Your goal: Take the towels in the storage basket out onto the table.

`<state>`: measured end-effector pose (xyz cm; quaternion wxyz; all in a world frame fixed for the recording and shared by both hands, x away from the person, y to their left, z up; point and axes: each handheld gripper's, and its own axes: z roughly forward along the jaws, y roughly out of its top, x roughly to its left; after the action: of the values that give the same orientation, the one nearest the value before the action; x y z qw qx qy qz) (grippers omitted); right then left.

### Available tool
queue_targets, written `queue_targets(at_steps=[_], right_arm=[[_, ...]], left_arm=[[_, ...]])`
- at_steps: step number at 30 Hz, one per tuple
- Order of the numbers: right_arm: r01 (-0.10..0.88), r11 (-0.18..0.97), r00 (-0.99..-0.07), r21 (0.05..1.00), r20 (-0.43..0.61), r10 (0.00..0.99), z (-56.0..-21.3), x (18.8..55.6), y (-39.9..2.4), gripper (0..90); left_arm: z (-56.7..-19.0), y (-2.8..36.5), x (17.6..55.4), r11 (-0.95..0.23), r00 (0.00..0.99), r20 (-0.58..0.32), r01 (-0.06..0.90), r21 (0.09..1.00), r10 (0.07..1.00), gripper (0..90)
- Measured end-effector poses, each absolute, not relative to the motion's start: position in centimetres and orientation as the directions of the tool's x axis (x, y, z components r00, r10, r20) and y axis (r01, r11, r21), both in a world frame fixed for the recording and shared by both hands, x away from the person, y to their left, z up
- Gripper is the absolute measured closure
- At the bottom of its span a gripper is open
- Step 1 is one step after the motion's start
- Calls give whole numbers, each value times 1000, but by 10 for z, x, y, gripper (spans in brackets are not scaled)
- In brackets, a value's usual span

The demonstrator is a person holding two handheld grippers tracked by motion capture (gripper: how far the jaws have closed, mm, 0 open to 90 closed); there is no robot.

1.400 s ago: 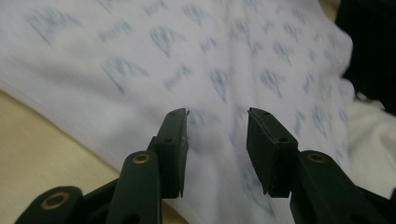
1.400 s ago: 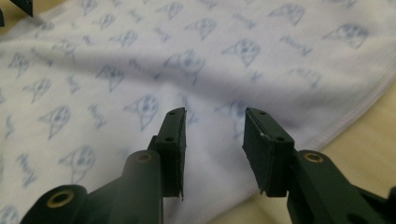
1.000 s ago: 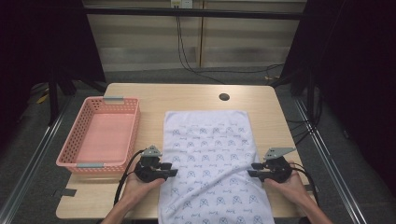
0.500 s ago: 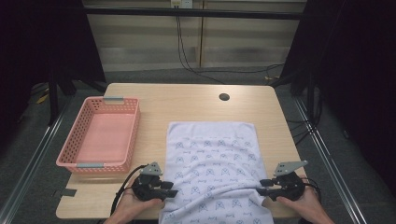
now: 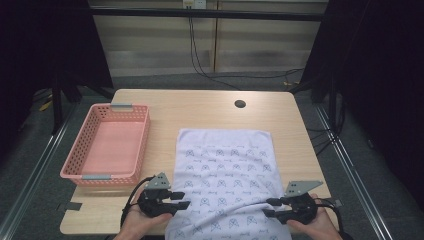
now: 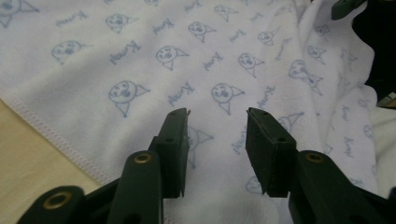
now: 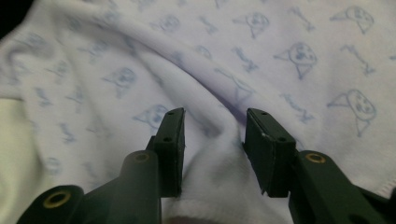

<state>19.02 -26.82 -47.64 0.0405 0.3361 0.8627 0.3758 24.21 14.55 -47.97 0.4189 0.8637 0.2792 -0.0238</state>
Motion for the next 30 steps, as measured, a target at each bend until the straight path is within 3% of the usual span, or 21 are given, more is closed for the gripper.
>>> queue_targets(at_steps=[3,7,8,11,12,16,20,22,25,28,30], right_arm=[[558,531,-781,638,187,596,-479,192,-266,849],[527,545,-830,652,257,495,-473,184,-271,858],[531,537,-832,656,281,479,-471,183,-274,845],[540,473,-799,696,247,548,-468,188,-285,576],[547,435,-779,716,243,578,-466,194,-289,534],[547,371,-714,750,187,675,-459,232,-290,474],[568,413,-705,712,162,690,-473,279,-273,446],[572,445,-698,689,124,706,-485,293,-263,476],[563,481,-707,672,91,701,-498,296,-256,613],[570,494,-699,656,72,711,-496,286,-258,832],[576,478,-698,662,94,710,-497,277,-264,865]], left_arm=[[-486,139,243,-525,849,-256,495,693,462,559],[-487,146,249,-492,826,-268,522,697,496,536],[-487,149,252,-475,819,-282,531,701,499,536],[-486,155,268,-416,790,-306,558,718,531,542],[-486,155,275,-396,777,-319,572,719,543,550],[-486,146,302,-371,759,-316,580,725,569,549],[-492,134,317,-414,762,-255,563,715,596,544],[-498,134,320,-420,743,-248,583,696,621,553],[-500,135,313,-449,765,-224,559,697,604,606],[-501,138,307,-470,781,-221,547,692,584,793],[-501,140,303,-474,789,-239,548,689,566,854]])
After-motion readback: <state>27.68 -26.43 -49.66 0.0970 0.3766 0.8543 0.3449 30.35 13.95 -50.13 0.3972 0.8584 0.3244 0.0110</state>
